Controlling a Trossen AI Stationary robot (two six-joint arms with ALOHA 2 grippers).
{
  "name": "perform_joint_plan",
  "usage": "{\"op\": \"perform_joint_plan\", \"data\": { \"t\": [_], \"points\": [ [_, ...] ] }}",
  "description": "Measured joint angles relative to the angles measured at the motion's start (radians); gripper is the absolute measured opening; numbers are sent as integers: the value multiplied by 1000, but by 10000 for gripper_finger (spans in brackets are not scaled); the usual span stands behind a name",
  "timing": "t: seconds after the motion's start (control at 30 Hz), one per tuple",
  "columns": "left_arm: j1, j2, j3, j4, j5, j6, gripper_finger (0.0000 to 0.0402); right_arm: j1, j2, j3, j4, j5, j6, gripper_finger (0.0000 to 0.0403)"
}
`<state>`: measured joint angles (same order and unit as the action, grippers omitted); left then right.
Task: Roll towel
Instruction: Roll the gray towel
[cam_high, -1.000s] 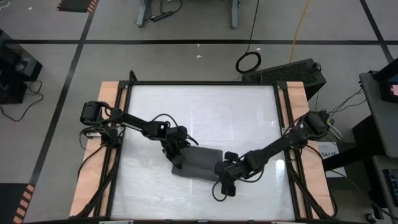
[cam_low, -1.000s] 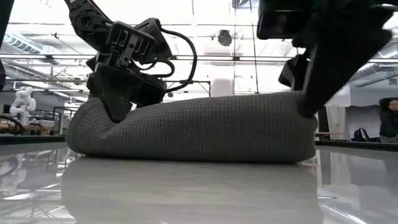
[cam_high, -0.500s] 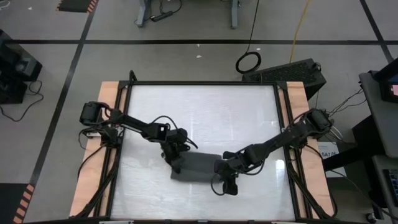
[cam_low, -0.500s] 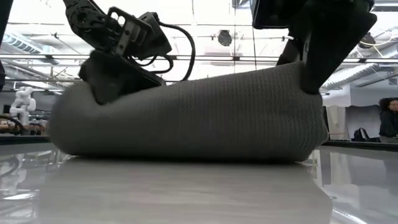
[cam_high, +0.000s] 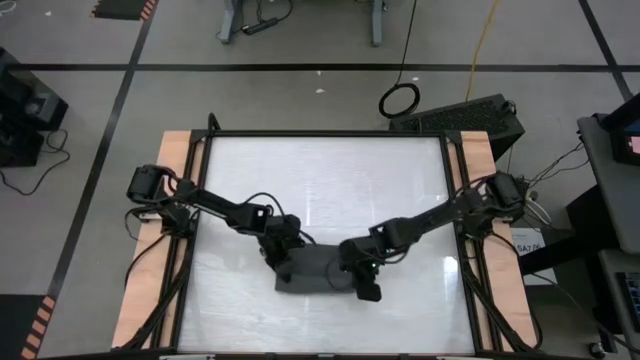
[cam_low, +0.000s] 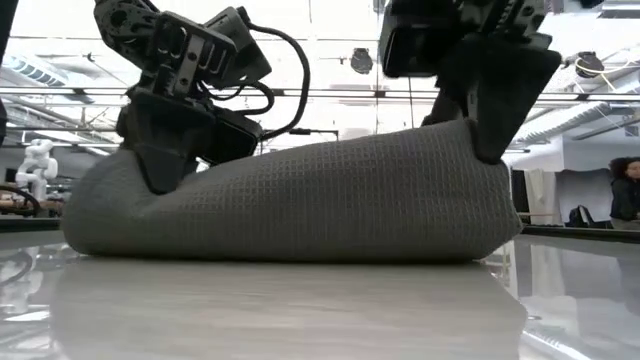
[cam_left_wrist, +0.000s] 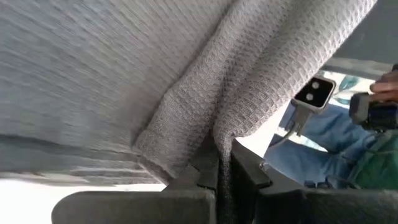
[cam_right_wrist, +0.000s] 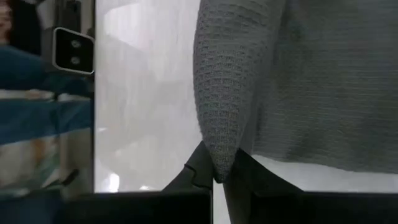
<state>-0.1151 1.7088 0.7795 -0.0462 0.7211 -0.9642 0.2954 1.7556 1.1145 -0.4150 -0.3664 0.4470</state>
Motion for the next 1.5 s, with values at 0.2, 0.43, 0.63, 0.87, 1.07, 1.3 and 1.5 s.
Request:
{"op": "perform_joint_plan", "data": {
  "t": [0.2,0.43,0.63,0.87,1.07,1.3,1.5],
  "points": [
    [-35,0,0,3,38,-26,18,-67,27,0,-17,-65,-60,5],
    [-44,0,0,-18,5,36,18,-143,27,0,-18,-213,-122,5],
    [-44,0,0,-43,-25,39,18,-199,27,-26,8,-280,-157,5],
    [-44,-45,5,-5,-24,29,18,-230,27,-119,89,-371,-112,4],
    [-44,-42,0,-9,-20,95,18,-231,27,-152,174,-393,-50,7],
    [-38,10,1,13,-16,118,18,-257,26,-153,177,-419,108,37],
    [11,28,-2,-1,24,131,18,-279,17,-154,134,-395,93,72]
  ]
}}
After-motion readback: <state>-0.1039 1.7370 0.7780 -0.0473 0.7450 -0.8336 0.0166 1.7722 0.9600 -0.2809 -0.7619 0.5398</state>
